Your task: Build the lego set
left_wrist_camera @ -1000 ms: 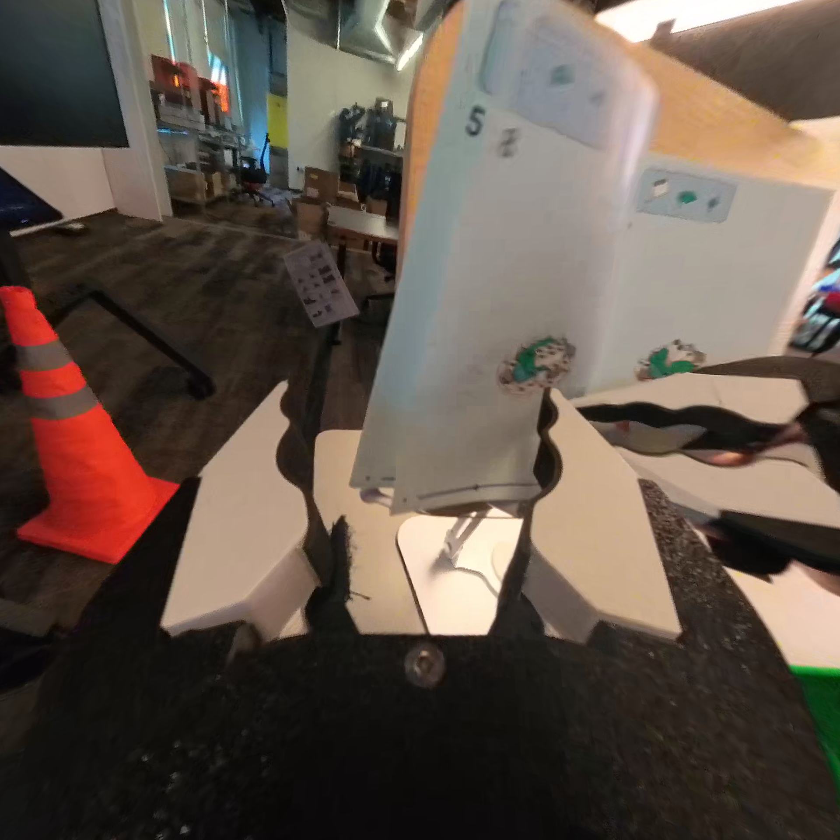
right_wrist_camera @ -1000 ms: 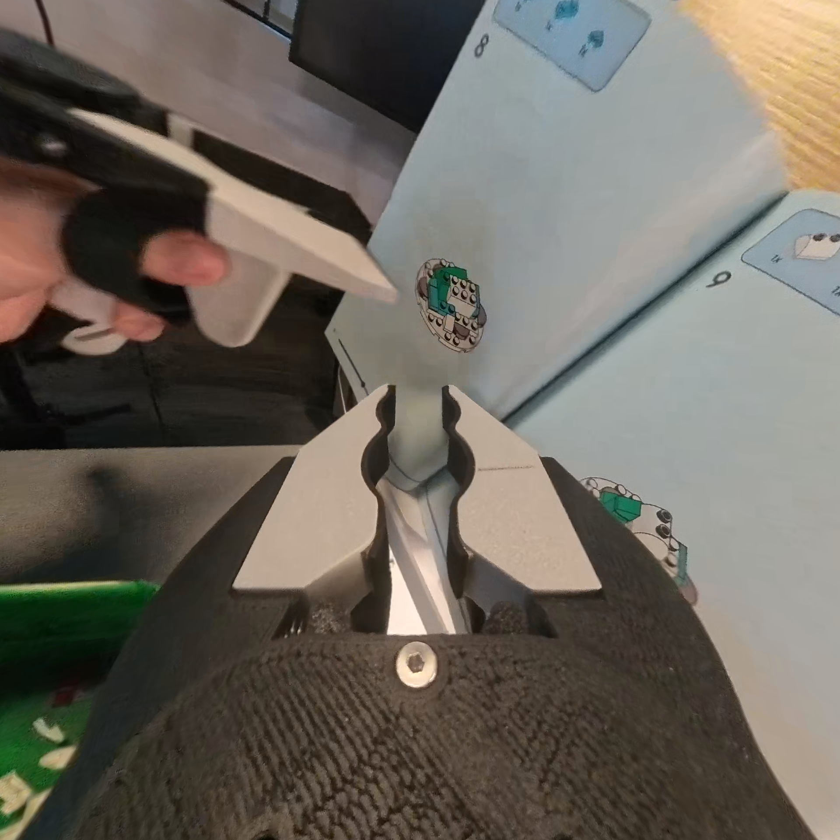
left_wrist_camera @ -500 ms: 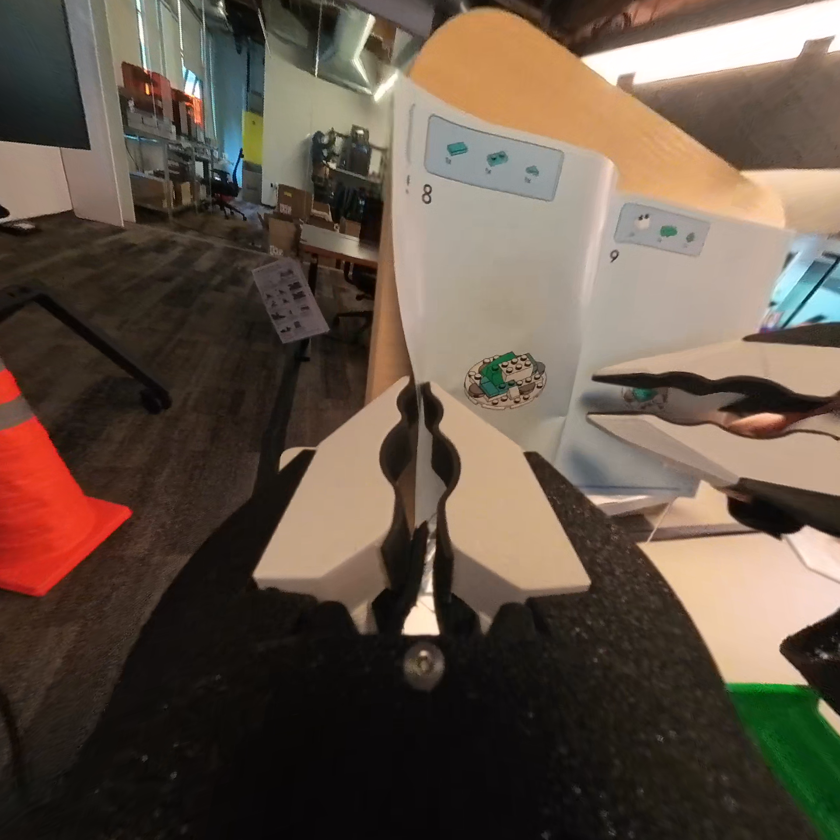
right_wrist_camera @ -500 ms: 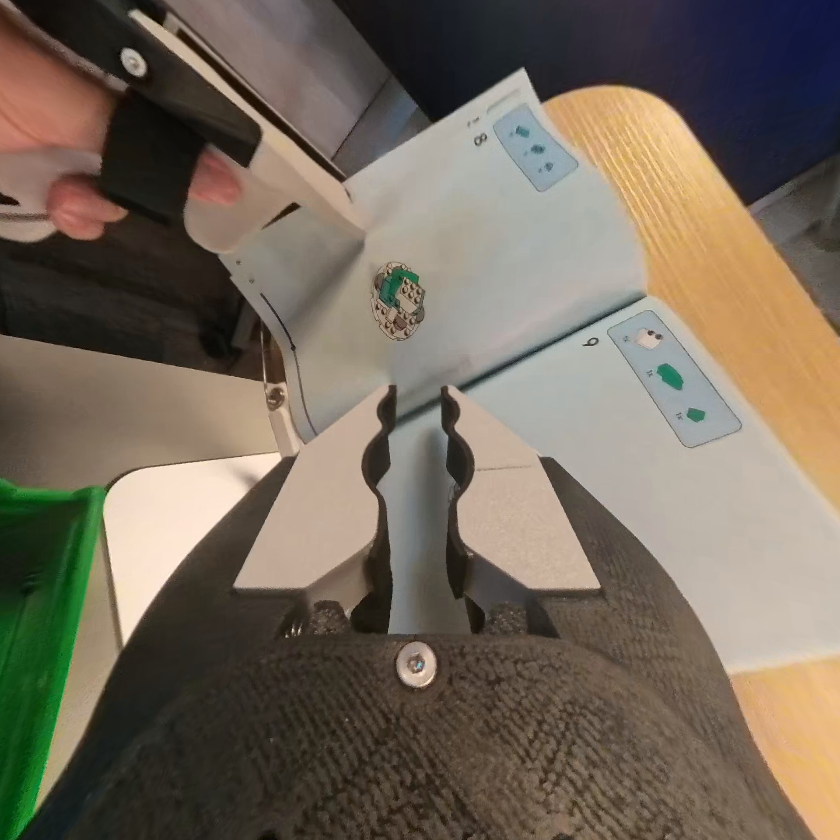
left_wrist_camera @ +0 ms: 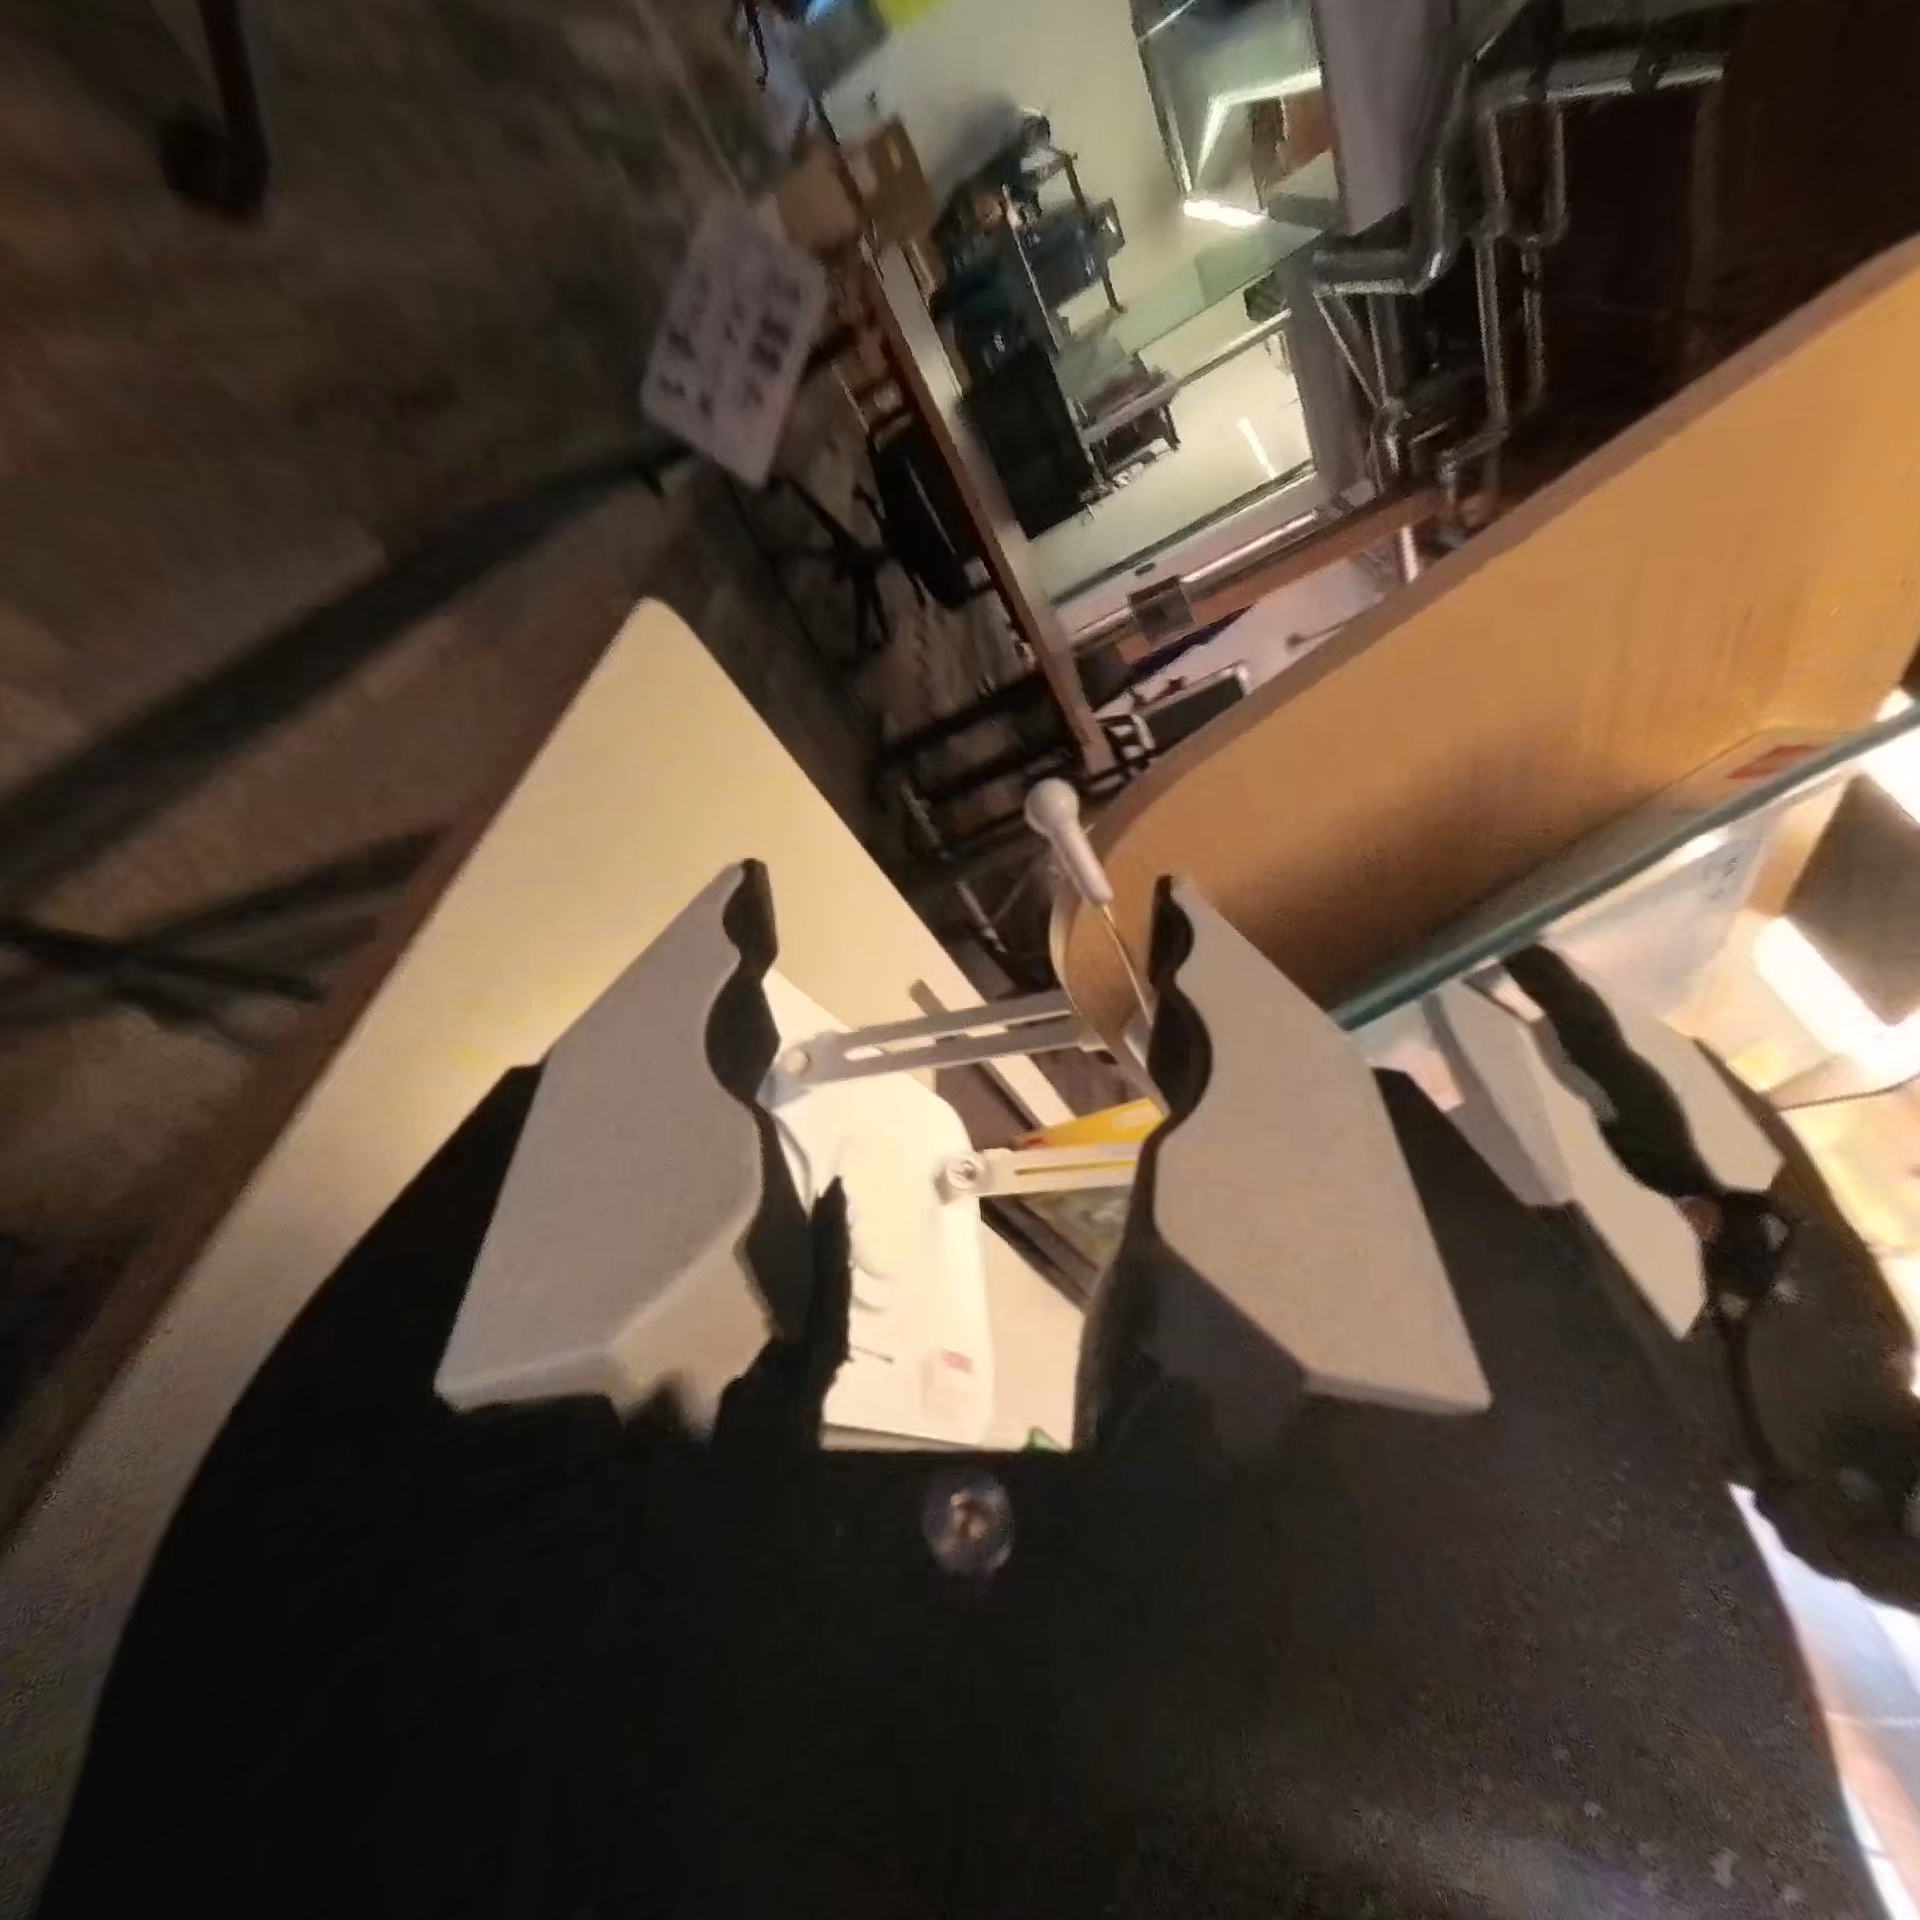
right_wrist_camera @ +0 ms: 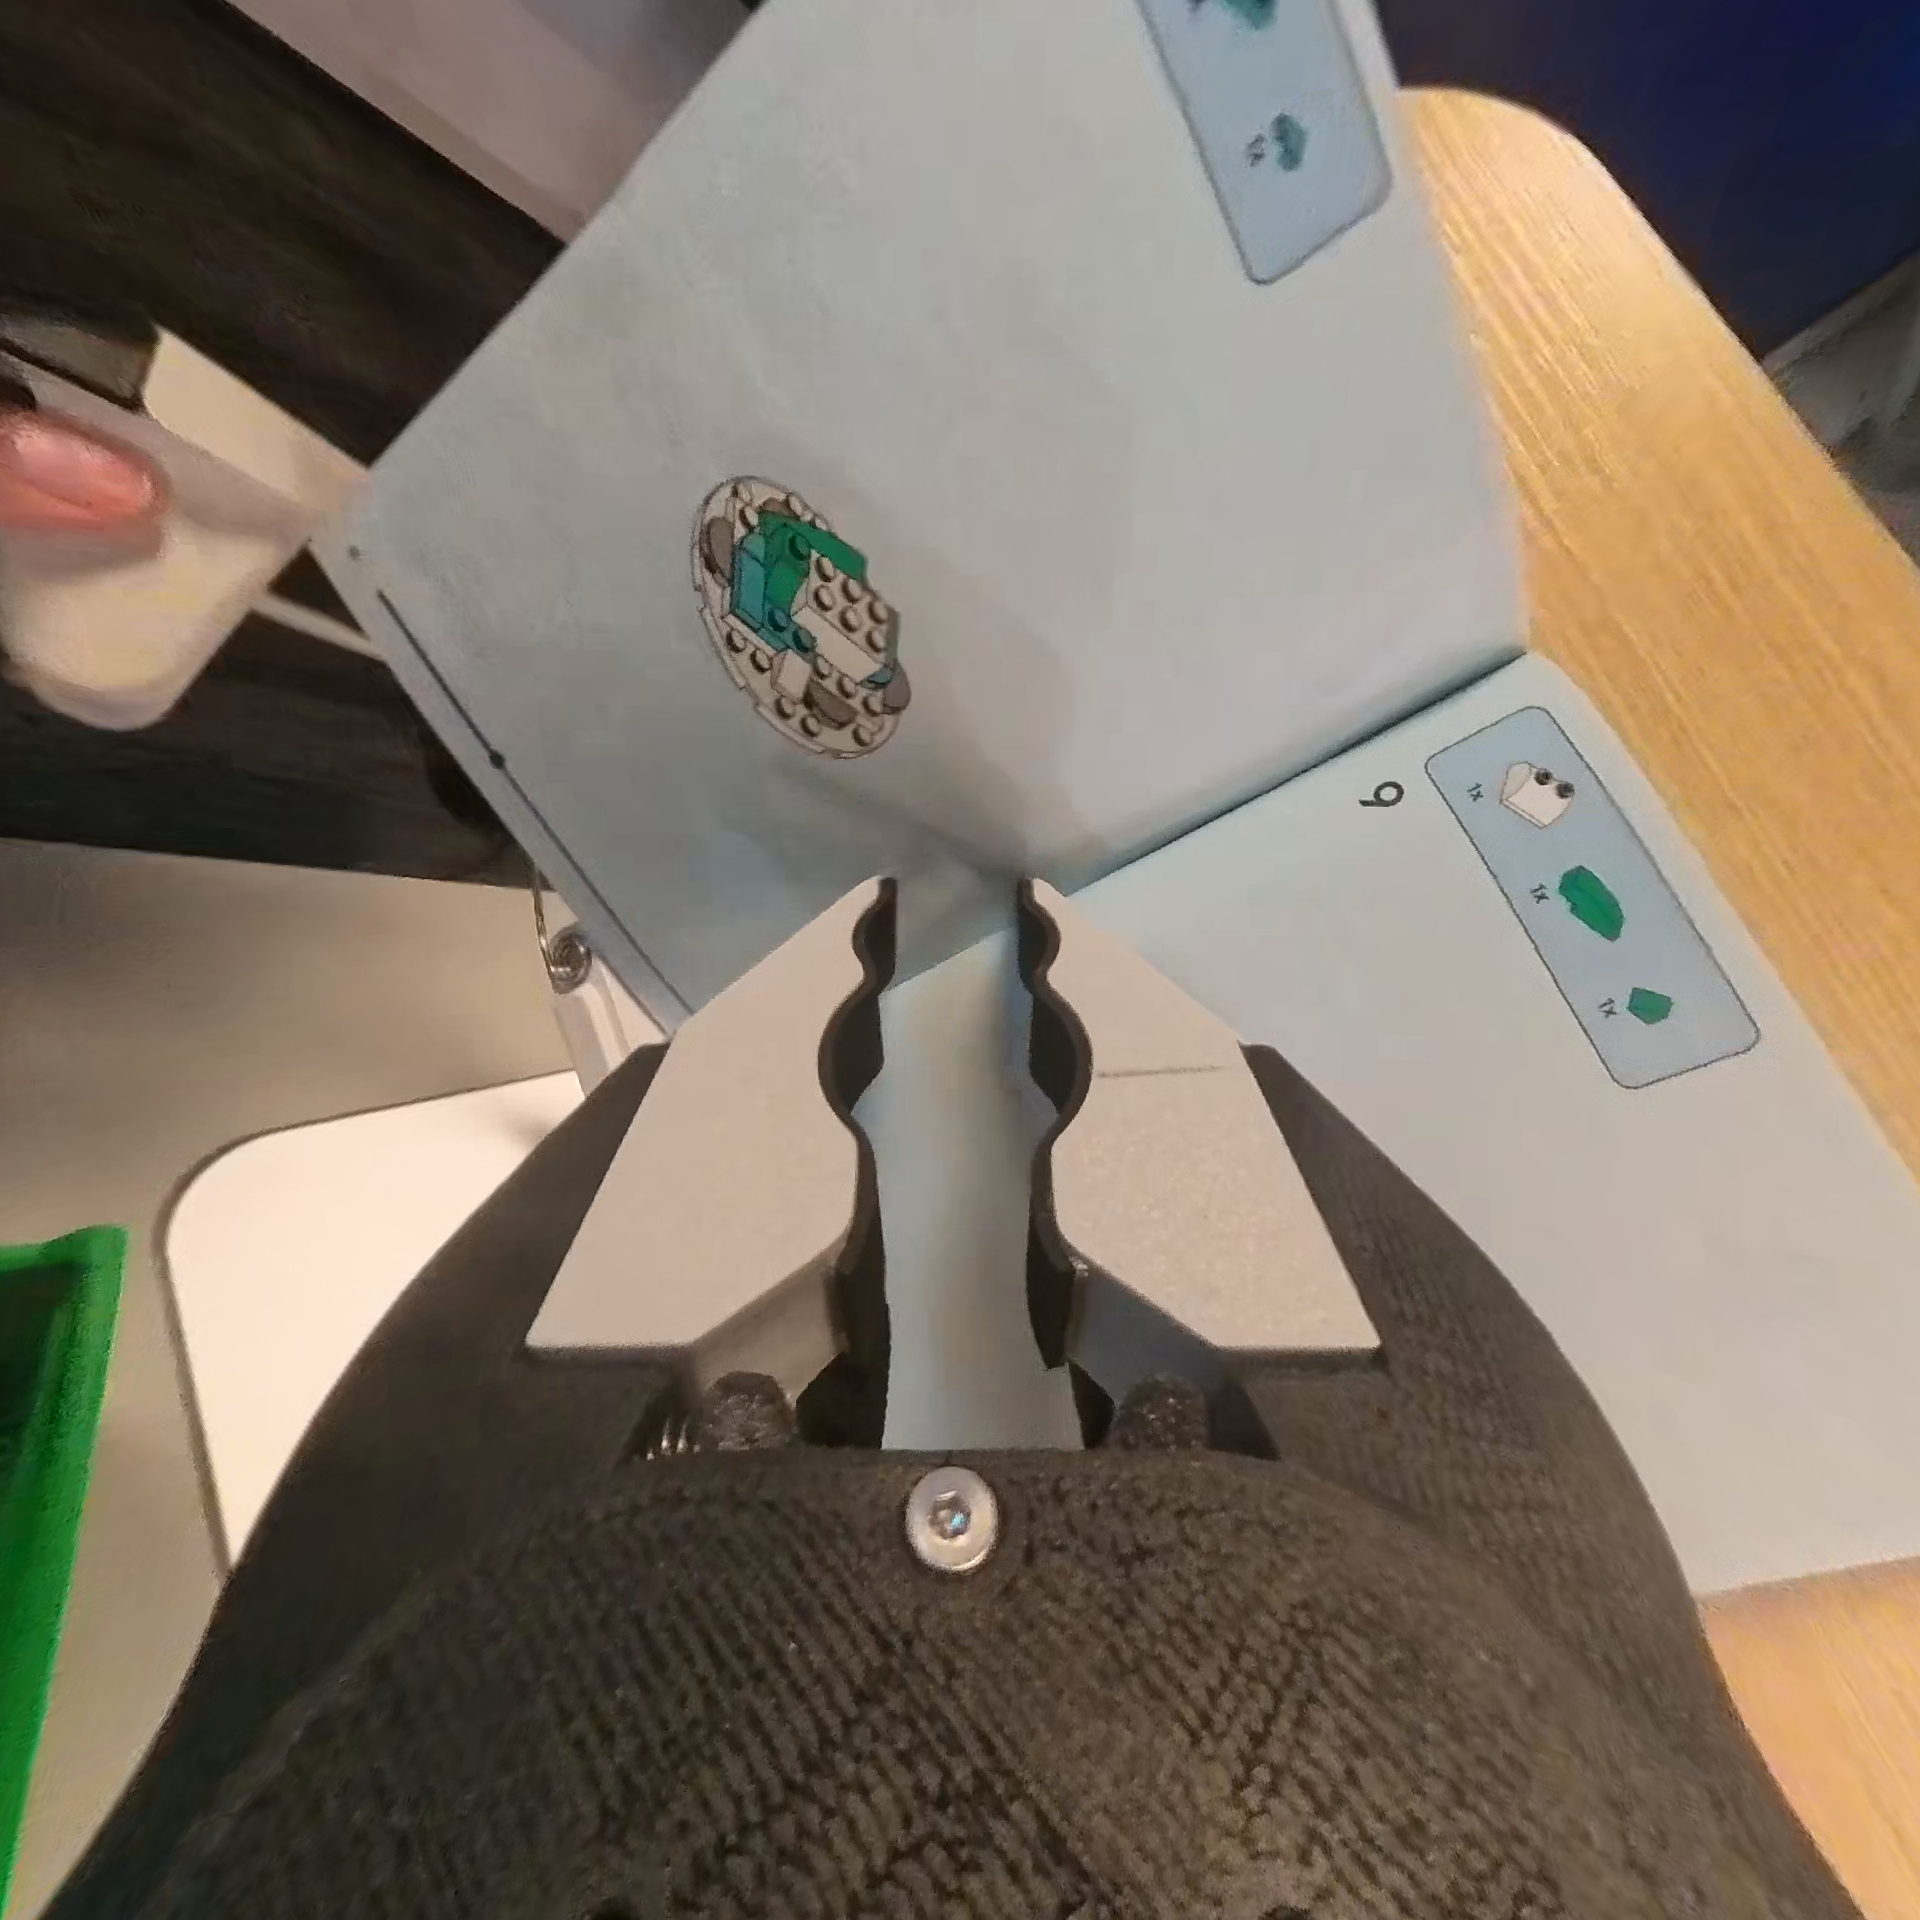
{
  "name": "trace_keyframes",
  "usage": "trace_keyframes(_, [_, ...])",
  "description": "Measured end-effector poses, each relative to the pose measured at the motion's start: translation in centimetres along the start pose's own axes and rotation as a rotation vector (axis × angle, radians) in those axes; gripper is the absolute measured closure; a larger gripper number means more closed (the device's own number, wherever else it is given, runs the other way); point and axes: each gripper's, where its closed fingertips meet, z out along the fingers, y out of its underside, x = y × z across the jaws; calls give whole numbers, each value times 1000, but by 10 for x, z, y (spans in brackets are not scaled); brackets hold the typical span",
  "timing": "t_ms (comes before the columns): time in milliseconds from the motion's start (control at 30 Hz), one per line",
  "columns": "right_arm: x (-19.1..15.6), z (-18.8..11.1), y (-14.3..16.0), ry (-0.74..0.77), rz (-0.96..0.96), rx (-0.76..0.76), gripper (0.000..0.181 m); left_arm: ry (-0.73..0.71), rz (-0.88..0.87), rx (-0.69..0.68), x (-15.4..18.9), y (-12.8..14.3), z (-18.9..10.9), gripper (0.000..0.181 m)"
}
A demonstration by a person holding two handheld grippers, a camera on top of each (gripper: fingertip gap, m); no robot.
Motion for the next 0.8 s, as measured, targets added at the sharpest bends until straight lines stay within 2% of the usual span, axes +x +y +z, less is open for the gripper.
trace_keyframes(100, [-6, 1, -1, 17, -25, -23, 145, 19, -111, 56, -6, 1, 1, 114])
trace_keyframes(167, [-10, 3, -1, 35, -72, -41, 138, 21, -105, 170, -7, -11, -10, 129])
trace_keyframes(200, [-12, 3, 0, 41, -101, -49, 135, 12, -48, 297, -5, -26, -24, 138])
trace_keyframes(233, [-13, 4, 0, 42, -122, -53, 133, -14, 44, 414, 0, -40, -40, 136])
trace_keyframes(267, [-14, 4, 0, 41, -138, -55, 132, -35, 148, 463, 9, -47, -50, 130])
trace_keyframes(333, [-14, 3, 2, 32, -163, -59, 132, 1, 325, 426, 38, -48, -49, 108])
trace_keyframes(400, [-13, 1, 5, 29, -210, -70, 132, 89, 421, 372, 68, -42, -43, 97])
trace_keyframes(500, [-10, -3, 11, 39, -319, -97, 131, 114, 558, 328, 91, -34, -36, 89])
trace_keyframes(667, [-4, -10, 23, 35, -471, -125, 129, 80, 741, 257, 106, -10, -19, 81])
trace_keyframes(700, [-4, -11, 24, 23, -503, -126, 130, 64, 768, 245, 106, -6, -16, 82])
trace_keyframes(800, [-4, -15, 28, -7, -629, -117, 130, 20, 847, 272, 109, -6, -12, 130])
